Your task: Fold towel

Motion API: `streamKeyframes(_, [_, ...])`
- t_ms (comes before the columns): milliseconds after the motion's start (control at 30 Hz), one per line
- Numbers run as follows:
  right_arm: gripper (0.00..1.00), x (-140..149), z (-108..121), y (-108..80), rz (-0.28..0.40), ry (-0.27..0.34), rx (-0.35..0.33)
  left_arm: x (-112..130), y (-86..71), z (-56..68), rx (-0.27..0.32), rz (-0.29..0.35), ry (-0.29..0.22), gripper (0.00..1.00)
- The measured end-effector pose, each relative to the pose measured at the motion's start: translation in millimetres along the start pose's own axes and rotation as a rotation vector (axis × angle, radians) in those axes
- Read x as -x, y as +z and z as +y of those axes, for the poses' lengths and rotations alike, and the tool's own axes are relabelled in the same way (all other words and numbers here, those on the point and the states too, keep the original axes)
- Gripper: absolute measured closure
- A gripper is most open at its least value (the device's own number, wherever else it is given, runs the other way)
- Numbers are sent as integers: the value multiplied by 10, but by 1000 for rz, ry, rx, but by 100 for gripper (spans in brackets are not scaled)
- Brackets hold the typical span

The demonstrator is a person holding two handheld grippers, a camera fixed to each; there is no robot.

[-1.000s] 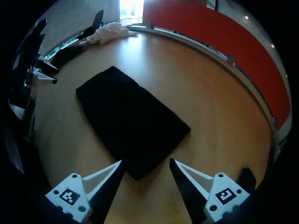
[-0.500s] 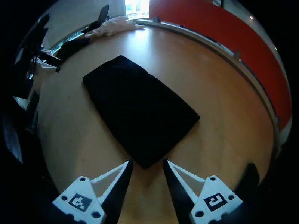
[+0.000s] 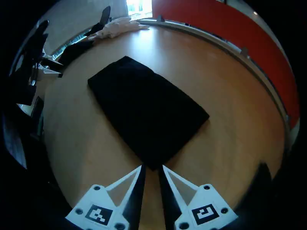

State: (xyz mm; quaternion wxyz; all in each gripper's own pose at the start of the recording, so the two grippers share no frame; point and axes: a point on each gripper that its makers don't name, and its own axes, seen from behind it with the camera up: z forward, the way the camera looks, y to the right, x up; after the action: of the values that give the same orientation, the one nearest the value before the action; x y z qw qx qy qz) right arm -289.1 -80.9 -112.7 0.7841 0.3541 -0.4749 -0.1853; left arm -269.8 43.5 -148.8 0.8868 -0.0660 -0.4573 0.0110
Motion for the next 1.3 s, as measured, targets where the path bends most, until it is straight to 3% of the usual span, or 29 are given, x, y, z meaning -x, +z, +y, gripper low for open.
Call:
streamKeyframes(200, [95, 10, 13, 12, -5, 3, 0, 0, -5, -2, -1, -1, 7, 8])
streamKeyframes(500, [95, -93, 65, -25, 18, 0, 21, -4, -4, 6, 3, 1, 10, 8])
streamKeyframes(1300, [95, -737, 379, -778, 127, -91, 143, -90, 34, 1, 6, 13, 22, 8])
